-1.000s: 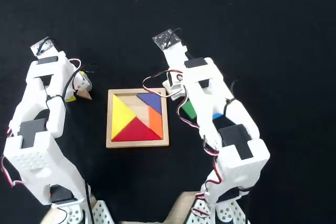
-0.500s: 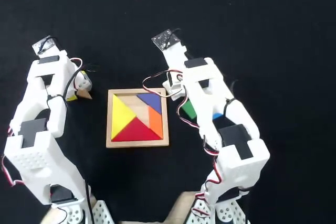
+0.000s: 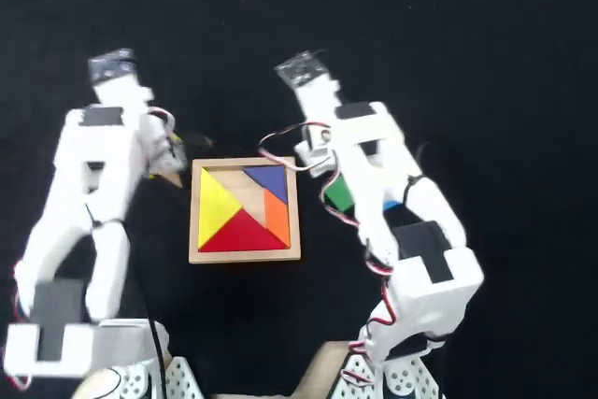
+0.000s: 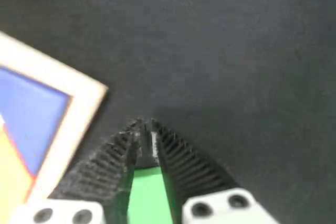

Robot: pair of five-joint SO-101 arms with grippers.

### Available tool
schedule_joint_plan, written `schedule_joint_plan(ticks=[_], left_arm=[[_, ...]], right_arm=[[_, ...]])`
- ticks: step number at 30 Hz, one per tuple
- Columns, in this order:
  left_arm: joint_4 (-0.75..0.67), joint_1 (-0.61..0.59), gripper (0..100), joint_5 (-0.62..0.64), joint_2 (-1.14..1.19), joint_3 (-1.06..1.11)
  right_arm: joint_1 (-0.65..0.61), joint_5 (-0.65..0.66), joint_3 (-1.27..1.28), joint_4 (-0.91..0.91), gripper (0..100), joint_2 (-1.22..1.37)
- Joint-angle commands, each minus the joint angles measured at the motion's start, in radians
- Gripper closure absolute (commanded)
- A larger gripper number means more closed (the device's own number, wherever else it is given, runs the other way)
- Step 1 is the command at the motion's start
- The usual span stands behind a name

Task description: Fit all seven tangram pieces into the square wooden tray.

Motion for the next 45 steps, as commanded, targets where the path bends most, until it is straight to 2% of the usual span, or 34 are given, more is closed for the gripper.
schedule_joint_plan(ticks=[1, 5, 9, 12, 18, 24, 28, 32, 37, 45], left_arm=[[0.002, 0.15, 84, -0.023, -0.17, 0.064], [-0.015, 0.326, 84, -0.025, -0.222, 0.087], [-0.063, 0.4, 84, -0.008, -0.163, 0.087], [-0.086, 0.4, 84, 0.035, -0.071, 0.088], [-0.147, 0.4, 84, 0.011, 0.089, 0.087], [-0.167, 0.407, 84, 0.021, 0.097, 0.087], [-0.167, 0.4, 84, 0.124, 0.106, 0.094], [-0.187, 0.404, 84, 0.17, 0.106, 0.09], [-0.273, 0.406, 84, 0.175, 0.106, 0.134], [-0.281, 0.406, 84, 0.213, 0.106, 0.137]], right_arm=[[0.1, -0.017, -0.047, -0.006, 98.7, -0.082], [0.155, -0.087, -0.05, -0.012, 98.7, -0.104], [0.16, -0.087, -0.05, -0.014, 98.7, -0.101], [0.16, -0.086, -0.05, -0.014, 98.7, -0.102], [0.16, -0.081, -0.05, -0.029, 98.7, -0.104], [0.157, -0.081, -0.05, -0.029, 98.7, -0.101], [0.157, -0.081, -0.05, -0.029, 98.7, -0.102], [0.157, -0.081, -0.05, -0.029, 98.7, -0.101], [0.157, -0.081, -0.05, -0.028, 98.7, -0.101], [0.157, -0.081, -0.05, -0.028, 98.7, -0.101]])
